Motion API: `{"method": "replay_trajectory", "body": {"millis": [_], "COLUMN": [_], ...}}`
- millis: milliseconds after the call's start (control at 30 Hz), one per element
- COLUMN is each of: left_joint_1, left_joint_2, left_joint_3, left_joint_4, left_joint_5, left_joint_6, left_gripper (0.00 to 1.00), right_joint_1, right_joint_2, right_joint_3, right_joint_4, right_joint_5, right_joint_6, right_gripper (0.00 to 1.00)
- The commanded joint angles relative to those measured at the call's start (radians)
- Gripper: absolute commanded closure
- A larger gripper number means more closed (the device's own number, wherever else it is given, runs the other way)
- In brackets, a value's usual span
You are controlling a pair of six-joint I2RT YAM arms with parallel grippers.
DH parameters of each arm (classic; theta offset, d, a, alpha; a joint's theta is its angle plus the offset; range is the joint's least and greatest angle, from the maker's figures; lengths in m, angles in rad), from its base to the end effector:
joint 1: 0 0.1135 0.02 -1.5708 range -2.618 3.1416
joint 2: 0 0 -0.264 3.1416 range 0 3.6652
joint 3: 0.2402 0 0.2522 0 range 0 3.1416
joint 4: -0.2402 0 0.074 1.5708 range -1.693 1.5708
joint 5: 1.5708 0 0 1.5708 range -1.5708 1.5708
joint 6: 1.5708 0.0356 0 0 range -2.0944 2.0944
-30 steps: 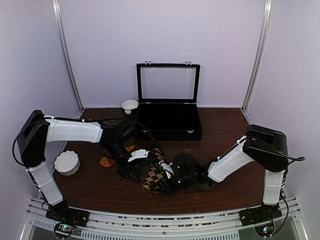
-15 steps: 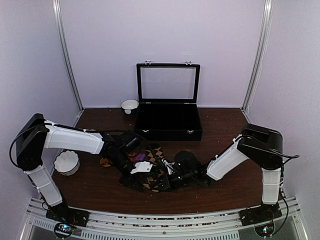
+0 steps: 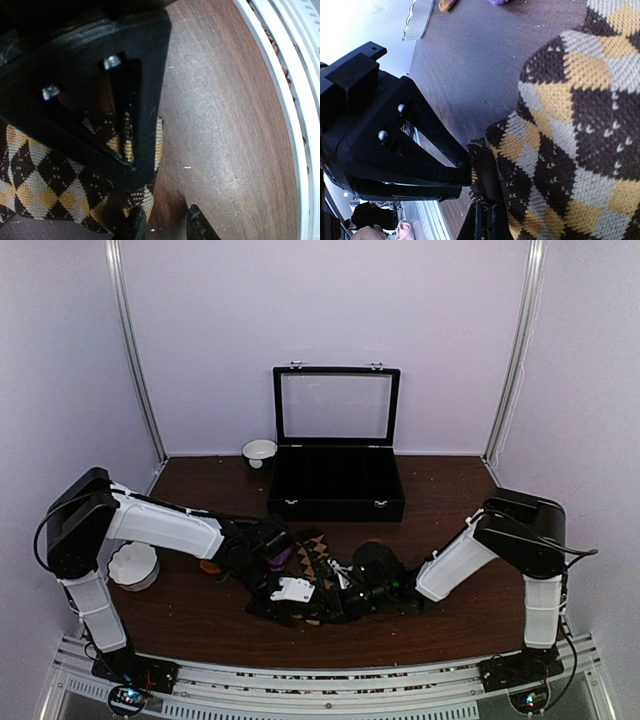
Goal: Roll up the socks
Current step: Roll the sock at the center of the board.
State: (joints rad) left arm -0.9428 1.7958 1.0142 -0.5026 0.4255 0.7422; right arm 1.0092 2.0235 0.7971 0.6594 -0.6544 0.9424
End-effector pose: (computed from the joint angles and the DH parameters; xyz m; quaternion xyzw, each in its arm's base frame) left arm 0.1791 -0.2717 0.1388 0.7421 0.6214 -0.2219 0.1180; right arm 0.1739 0.3170 0.0857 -0.1822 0.8245 0.5352 0.0220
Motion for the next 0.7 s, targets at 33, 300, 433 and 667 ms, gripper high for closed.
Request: {"method": "replay_trajectory", "body": {"millis": [33,300,433,667], "left_joint_1": [-0.011,-0.014,-0.014,-0.014], "left_joint_2": [0.006,-0.096,-0.082,-0.002], "left_joint_3": [0.021,0.054,0.037,0.037], "left_joint_4": [0.038,-0.055,-0.018,0.046], "left_joint_5": [-0.048,0.034,0.024,-0.015], "left_joint_6": [0.013,0.003,0.006,0.013], "left_gripper": [0.69,0.67,0.66,0.66], "right_joint_1": [-0.005,-0.006,-0.004,-0.005], "right_joint_2": [0.034,0.029,0.027,0.014], "right_joint_3": [-0.052,-0.046,-0.045,-0.061], "right_joint_4": [-0.173,-0.208,-0.214,-0.214], "right_joint_5": [0.012,0.019,0.022,0.025], "right_joint_6": [-0.004,-0.024,-0.029,-0.028], "right_gripper": [1.0,1.0,1.0,1.0]}}
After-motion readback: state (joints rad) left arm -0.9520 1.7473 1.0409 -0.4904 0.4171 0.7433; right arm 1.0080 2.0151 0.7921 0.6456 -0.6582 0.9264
